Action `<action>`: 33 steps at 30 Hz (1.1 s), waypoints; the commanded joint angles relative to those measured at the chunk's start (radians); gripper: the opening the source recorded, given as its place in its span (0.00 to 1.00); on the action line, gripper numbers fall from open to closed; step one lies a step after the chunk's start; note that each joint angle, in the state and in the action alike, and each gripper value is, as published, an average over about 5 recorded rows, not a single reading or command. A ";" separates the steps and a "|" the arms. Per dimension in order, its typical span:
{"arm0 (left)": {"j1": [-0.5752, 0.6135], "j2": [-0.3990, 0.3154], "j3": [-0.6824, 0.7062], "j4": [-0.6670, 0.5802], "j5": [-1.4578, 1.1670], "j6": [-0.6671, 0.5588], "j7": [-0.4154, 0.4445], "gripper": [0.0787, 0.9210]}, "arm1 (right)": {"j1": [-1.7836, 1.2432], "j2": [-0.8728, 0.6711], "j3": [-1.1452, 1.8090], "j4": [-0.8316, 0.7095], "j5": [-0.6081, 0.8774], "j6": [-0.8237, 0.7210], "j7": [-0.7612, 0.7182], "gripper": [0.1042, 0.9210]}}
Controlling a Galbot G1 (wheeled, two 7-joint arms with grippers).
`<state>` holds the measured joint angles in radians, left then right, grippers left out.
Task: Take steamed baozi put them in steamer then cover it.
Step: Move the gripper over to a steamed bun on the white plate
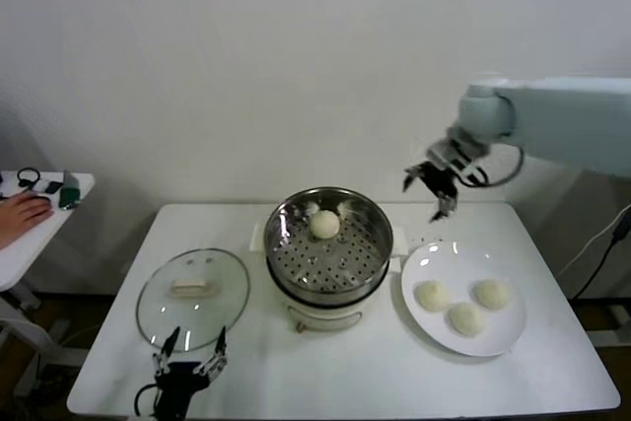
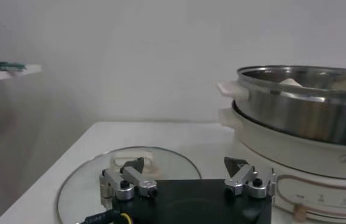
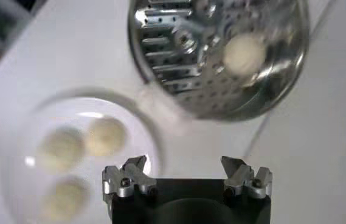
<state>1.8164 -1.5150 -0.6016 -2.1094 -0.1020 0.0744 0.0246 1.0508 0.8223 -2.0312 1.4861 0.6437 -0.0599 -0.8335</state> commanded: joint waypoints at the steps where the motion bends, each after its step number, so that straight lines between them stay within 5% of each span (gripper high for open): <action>1: 0.001 -0.004 0.005 0.004 0.003 0.003 -0.005 0.88 | -0.130 -0.226 -0.020 0.197 0.047 -0.320 0.091 0.88; 13: 0.010 -0.011 0.005 0.009 0.010 -0.003 -0.008 0.88 | -0.598 -0.185 0.371 -0.042 -0.098 -0.347 0.122 0.88; 33: 0.011 -0.009 0.000 0.017 0.003 -0.010 -0.012 0.88 | -0.715 -0.051 0.512 -0.208 -0.152 -0.322 0.123 0.87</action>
<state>1.8266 -1.5238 -0.6019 -2.0931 -0.0981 0.0648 0.0135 0.4070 0.7466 -1.5859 1.3308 0.5133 -0.3720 -0.7104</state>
